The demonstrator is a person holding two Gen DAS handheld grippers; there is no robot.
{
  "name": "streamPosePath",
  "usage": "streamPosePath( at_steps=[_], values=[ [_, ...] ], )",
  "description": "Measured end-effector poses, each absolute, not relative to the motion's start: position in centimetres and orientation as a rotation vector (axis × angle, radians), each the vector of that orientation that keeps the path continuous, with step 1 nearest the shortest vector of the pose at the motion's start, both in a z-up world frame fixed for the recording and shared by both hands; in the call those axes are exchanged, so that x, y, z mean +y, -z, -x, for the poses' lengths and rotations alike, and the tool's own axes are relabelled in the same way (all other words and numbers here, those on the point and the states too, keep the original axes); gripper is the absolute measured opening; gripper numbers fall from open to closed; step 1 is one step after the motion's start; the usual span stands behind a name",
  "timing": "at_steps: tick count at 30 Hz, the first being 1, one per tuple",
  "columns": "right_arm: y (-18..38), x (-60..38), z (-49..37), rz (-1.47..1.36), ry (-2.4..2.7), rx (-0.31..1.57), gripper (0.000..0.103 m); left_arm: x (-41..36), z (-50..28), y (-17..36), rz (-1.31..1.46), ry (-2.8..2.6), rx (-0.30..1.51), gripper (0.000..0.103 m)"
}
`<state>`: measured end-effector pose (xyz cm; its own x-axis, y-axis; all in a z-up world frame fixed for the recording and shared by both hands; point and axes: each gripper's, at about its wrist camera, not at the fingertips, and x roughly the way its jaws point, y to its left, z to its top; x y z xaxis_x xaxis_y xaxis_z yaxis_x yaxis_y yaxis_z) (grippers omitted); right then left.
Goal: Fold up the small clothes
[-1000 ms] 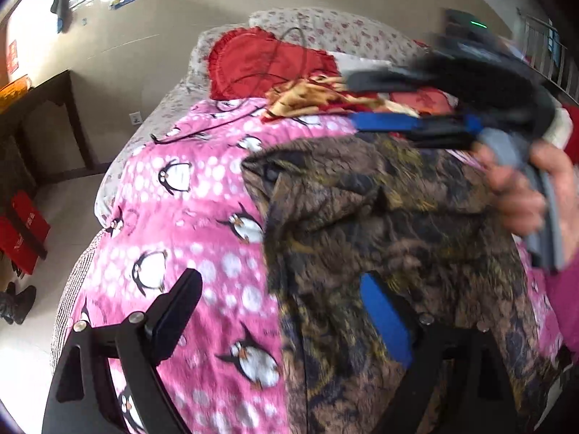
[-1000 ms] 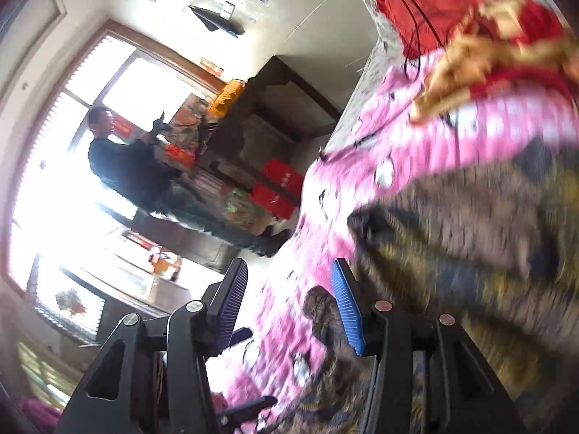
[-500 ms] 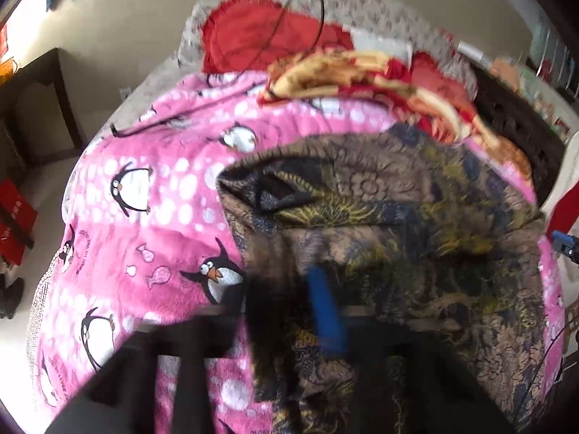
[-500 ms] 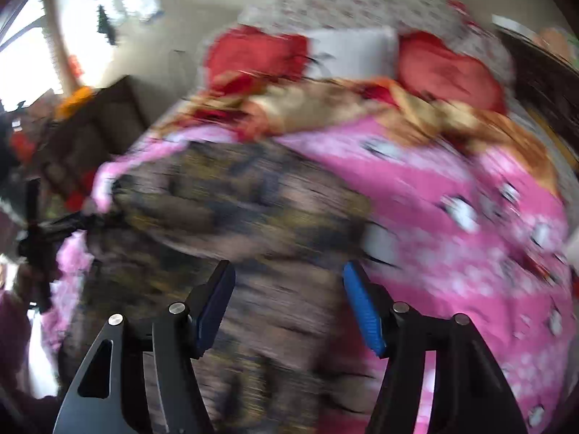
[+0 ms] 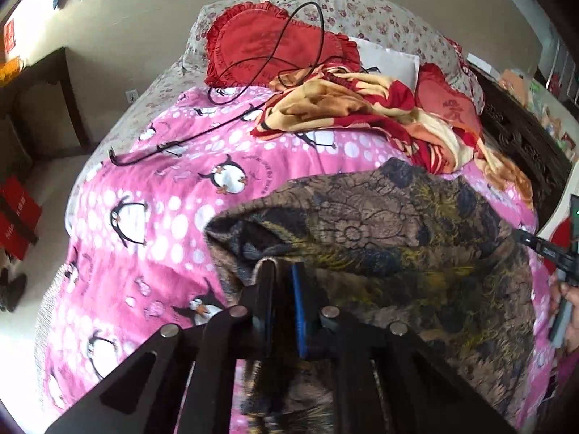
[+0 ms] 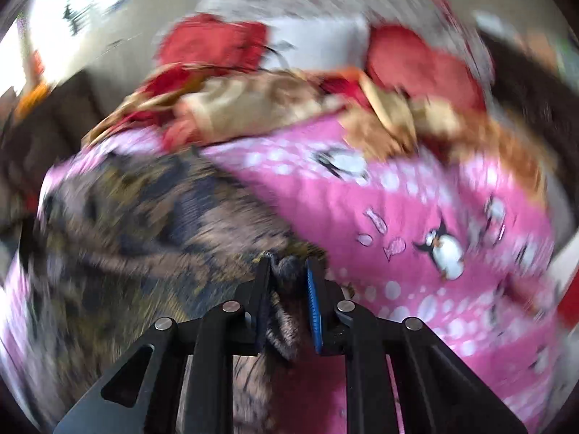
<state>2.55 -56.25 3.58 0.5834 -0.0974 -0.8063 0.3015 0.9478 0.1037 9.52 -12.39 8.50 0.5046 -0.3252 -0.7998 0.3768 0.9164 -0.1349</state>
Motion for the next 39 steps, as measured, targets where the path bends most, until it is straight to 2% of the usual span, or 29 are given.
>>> streamPosePath(
  at_steps=[1, 4, 6, 9, 13, 15, 16, 21, 22, 26, 27, 29, 32, 35, 36, 37, 38, 39],
  values=[
    [-3.5, -57.2, -2.8, -0.283, 0.258, 0.907, 0.025, -12.5, -9.4, -8.6, -0.051, 0.424, 0.951, 0.01],
    [-4.4, -59.8, -1.7, -0.432, 0.331, 0.867, 0.025, -12.8, -8.5, -9.1, -0.096, 0.427, 0.924, 0.019],
    [-5.5, -60.0, 0.2, -0.472, 0.265, 0.826, 0.025, -12.5, -7.9, -9.5, -0.129, 0.412, 0.892, 0.032],
    [-6.9, -57.9, 2.9, -0.407, 0.116, 0.806, 0.032, -11.6, -7.1, -10.2, -0.119, 0.419, 0.861, 0.037],
    [-6.6, -53.8, 3.5, -0.296, -0.018, 0.883, 0.032, -11.5, -6.0, -9.9, -0.099, 0.451, 0.871, 0.041],
    [-5.8, -52.4, 1.9, -0.258, -0.037, 0.921, 0.03, -12.4, -5.7, -8.9, -0.11, 0.467, 0.896, 0.055],
    [-5.3, -52.2, 0.9, -0.243, -0.011, 0.937, 0.03, -13.1, -5.9, -8.1, -0.125, 0.465, 0.913, 0.056],
    [-3.4, -54.9, -4.9, -0.349, 0.091, 0.889, 0.028, -15.5, -9.5, -4.6, -0.126, 0.382, 0.96, 0.056],
    [-2.9, -55.4, -5.9, -0.372, 0.105, 0.891, 0.024, -15.7, -10.4, -4.1, -0.121, 0.363, 0.975, 0.056],
    [-3.8, -56.6, -5.7, -0.426, 0.134, 0.872, 0.022, -14.7, -11.7, -4.5, -0.04, 0.358, 0.992, 0.056],
    [-4.5, -56.9, -4.6, -0.449, 0.125, 0.852, 0.024, -14.3, -11.4, -4.9, -0.038, 0.363, 0.984, 0.056],
    [-5.5, -57.5, -1.2, -0.463, 0.146, 0.84, 0.04, -13.7, -10.8, -5.4, -0.052, 0.363, 0.961, 0.056],
    [-5.0, -57.5, 2.6, -0.477, 0.146, 0.858, 0.053, -13.1, -10.0, -5.5, -0.047, 0.371, 0.969, 0.057],
    [-2.3, -56.1, 3.5, -0.464, 0.105, 0.967, 0.054, -13.1, -9.4, -5.4, -0.039, 0.36, 0.979, 0.057],
    [-1.7, -55.7, 3.5, -0.45, 0.101, 0.982, 0.05, -13.1, -9.2, -5.4, -0.04, 0.359, 0.983, 0.057],
    [-1.4, -55.3, 3.4, -0.441, 0.094, 0.986, 0.02, -13.3, -8.9, -5.5, -0.045, 0.358, 0.985, 0.057],
    [-1.3, -55.3, 3.5, -0.452, 0.088, 0.977, 0.001, -13.4, -8.6, -5.7, -0.054, 0.357, 0.983, 0.057],
    [-1.9, -55.5, 3.7, -0.46, 0.105, 0.962, 0.001, -13.5, -8.3, -5.7, -0.063, 0.356, 0.978, 0.057]
  ],
)
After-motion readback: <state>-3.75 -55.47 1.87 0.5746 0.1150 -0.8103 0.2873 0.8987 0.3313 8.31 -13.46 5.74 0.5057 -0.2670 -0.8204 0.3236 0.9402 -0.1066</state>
